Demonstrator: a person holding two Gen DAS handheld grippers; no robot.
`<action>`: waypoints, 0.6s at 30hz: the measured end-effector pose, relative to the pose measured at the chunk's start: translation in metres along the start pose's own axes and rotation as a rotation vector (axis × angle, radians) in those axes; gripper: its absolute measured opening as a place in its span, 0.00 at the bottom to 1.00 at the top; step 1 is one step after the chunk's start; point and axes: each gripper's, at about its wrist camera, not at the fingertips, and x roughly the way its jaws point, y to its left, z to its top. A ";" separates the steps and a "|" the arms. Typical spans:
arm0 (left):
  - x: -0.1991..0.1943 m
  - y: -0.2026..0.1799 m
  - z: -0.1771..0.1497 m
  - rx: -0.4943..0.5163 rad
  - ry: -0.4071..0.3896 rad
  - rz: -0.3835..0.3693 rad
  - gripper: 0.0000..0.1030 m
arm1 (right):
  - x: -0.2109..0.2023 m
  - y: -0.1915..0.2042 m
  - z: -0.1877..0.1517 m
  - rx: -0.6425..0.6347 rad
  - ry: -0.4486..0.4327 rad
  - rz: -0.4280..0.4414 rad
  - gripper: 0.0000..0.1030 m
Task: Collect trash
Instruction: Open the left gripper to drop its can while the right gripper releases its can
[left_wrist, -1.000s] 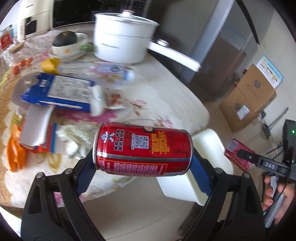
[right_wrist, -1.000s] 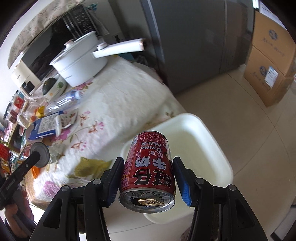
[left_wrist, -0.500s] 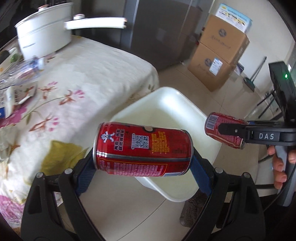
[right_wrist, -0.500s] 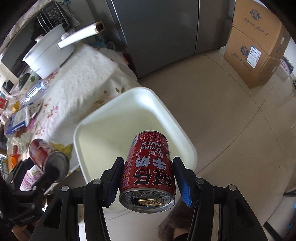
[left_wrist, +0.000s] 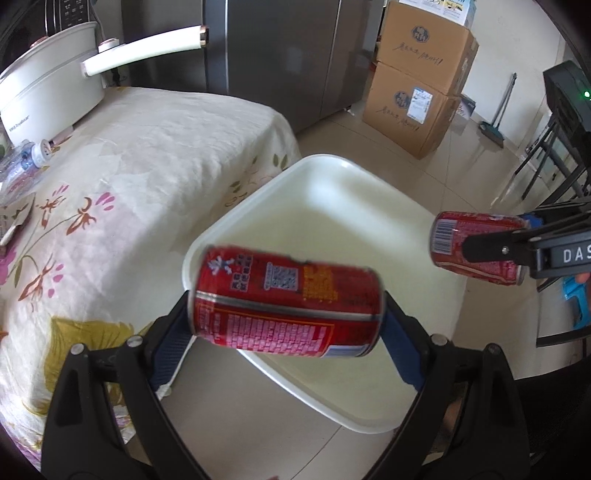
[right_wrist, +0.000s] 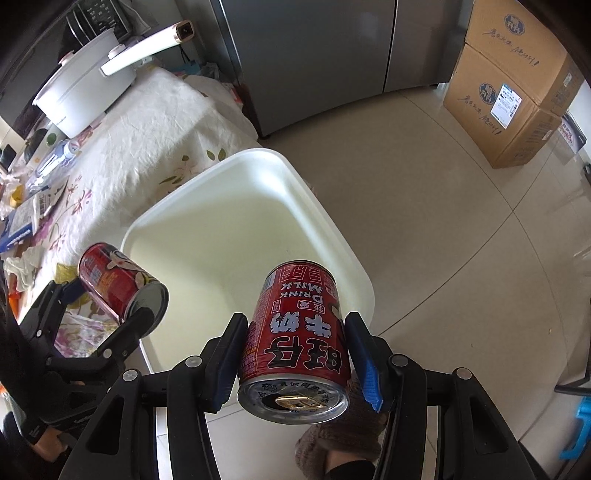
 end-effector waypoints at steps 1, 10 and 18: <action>-0.001 0.001 0.000 -0.006 0.001 0.006 0.91 | 0.000 0.000 0.000 -0.001 0.000 -0.002 0.54; -0.023 0.025 -0.005 -0.074 0.002 0.082 0.97 | 0.006 0.007 0.003 -0.007 0.017 -0.021 0.54; -0.048 0.054 -0.010 -0.155 0.006 0.119 0.97 | 0.013 0.014 0.005 -0.014 0.028 -0.046 0.54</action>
